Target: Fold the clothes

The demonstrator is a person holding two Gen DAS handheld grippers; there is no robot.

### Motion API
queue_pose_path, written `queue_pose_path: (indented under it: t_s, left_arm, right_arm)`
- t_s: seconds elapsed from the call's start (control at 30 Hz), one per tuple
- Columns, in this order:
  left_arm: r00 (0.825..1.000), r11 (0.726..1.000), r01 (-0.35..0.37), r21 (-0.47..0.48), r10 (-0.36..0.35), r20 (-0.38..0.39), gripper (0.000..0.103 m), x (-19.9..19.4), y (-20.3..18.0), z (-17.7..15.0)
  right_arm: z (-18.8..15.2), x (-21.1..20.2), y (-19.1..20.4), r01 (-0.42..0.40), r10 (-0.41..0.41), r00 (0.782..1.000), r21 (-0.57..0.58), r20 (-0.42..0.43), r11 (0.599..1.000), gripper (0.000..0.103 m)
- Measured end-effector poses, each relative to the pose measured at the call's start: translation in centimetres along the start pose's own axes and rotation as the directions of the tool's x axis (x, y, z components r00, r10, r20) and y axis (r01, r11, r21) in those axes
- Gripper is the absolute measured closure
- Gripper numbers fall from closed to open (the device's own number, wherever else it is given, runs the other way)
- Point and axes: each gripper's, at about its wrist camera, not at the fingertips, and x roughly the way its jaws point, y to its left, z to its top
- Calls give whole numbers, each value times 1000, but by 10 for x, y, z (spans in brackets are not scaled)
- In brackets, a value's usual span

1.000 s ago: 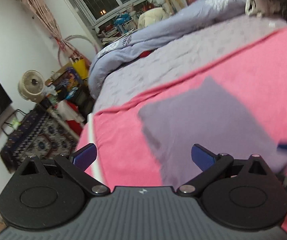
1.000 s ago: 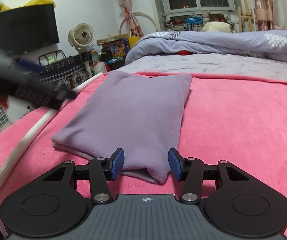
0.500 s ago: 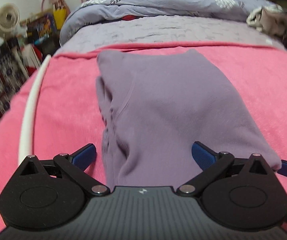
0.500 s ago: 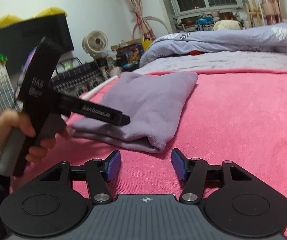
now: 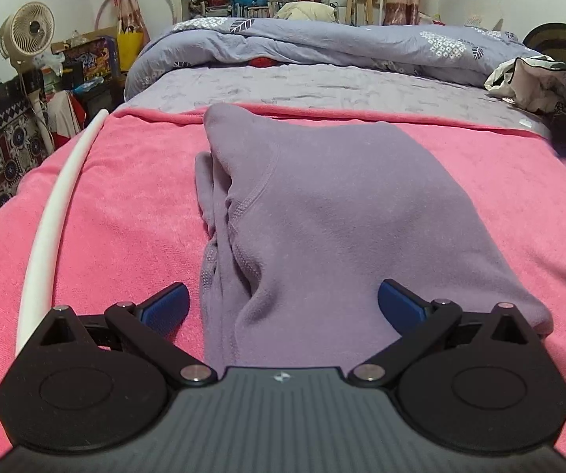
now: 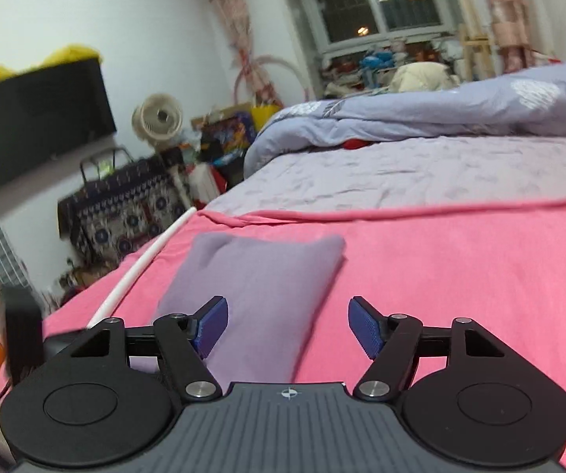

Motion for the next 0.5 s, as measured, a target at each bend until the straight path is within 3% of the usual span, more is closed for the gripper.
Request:
queue_pose_path:
  t_s: [0.2,0.27,0.33,0.43,0.5]
  left_arm:
    - [1000,999,18,-26,-18,12,0,0,3,-3]
    - [1000,999,26,-36,-25,18,0,-1,5,-4]
    - [999,998,30,-47,-29,23,0,-1,6,-4]
    - [999,998,32,-56,-30,28,0,-1,7,-5]
    - [999,998,32,-59,-31,32,0,-2,8,-6]
  right_arm:
    - [62,99,34,14,-33,975,-88,-222,996,42]
    - [66,142,46,57,-101,951,-157,-291,986,47]
    - [59,193,47,104,-171,914,-193,-367,976,51]
    - [52,239,50,132,-199,922,-213,-333,968,45]
    - [57,260,41,156,-191,921,-128,-341,980,37]
